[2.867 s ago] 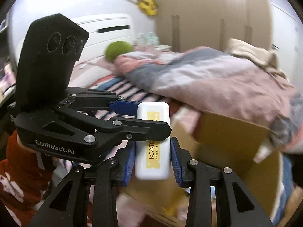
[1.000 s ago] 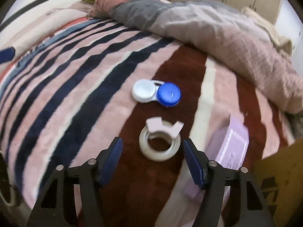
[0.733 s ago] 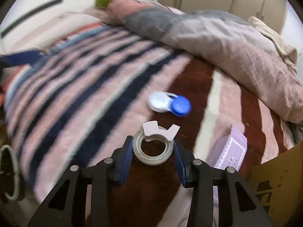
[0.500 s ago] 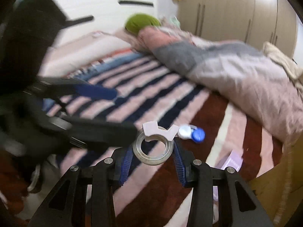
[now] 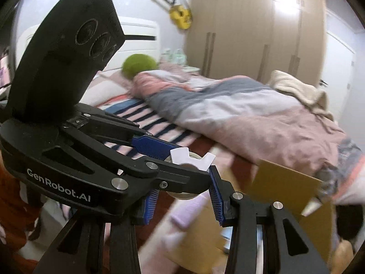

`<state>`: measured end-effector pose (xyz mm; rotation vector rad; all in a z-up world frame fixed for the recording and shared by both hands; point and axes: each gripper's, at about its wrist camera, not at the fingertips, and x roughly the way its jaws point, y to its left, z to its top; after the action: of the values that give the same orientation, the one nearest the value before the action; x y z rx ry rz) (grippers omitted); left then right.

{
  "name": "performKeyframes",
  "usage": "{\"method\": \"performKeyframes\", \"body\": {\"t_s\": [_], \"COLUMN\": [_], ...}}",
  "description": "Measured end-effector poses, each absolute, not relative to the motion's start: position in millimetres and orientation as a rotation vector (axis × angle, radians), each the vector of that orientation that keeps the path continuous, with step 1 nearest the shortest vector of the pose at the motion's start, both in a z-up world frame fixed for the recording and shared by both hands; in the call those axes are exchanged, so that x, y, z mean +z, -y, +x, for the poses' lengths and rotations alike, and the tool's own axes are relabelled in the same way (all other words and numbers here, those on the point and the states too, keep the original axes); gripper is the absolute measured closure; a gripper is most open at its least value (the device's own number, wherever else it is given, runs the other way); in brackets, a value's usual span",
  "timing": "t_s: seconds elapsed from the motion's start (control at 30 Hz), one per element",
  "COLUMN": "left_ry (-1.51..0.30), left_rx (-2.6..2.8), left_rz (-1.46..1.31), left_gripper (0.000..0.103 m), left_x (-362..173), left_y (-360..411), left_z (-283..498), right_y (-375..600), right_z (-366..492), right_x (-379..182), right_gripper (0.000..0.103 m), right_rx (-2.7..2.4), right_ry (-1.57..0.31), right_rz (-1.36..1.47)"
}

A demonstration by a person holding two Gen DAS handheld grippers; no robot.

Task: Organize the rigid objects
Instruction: 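Lower the tape roll into the cardboard box and release it, then move the right gripper to the blue-and-white lens case and grasp it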

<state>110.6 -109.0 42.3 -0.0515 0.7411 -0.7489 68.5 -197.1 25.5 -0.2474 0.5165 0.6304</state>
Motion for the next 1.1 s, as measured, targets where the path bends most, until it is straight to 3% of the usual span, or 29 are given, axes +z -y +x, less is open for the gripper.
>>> {"method": "performKeyframes", "body": {"t_s": [0.33,0.37,0.4,0.47,0.5,0.53,0.83,1.1], "left_ry": [-0.853,-0.856,-0.856,-0.834,-0.820,-0.816,-0.765,-0.669], "left_rx": [-0.820,-0.813,-0.801,-0.763,-0.757,-0.766,-0.677,-0.420], "left_rz": [0.045,0.053,0.062,0.070,0.069,0.062,0.023,-0.021], "left_gripper": [0.069,0.064,0.047,0.025,0.024,0.024,0.024,0.022], "left_x": [29.9,29.1,28.7,31.1,32.7,34.7,44.8,48.6], "left_y": [201.6,205.5,207.6,208.9,207.8,205.1,152.9,32.8], "left_z": [146.8,148.6,149.4,150.3,150.2,149.5,141.0,108.8], "right_y": [275.7,280.3,283.0,289.1,292.4,293.7,282.3,203.9], "right_z": [98.4,102.4,105.6,107.8,107.2,105.2,97.5,70.8], "right_x": [13.9,11.4,9.2,5.0,4.1,4.1,14.8,35.6], "right_gripper": [0.067,0.066,0.066,0.054,0.041,0.039,0.039,0.039], "right_rx": [0.502,0.488,0.471,0.427,0.416,0.415,0.467,0.718], "right_ry": [-0.642,-0.660,-0.676,-0.708,-0.700,-0.693,-0.658,-0.607], "right_rz": [-0.235,-0.237,-0.240,-0.255,-0.255,-0.256,-0.232,-0.240]}}
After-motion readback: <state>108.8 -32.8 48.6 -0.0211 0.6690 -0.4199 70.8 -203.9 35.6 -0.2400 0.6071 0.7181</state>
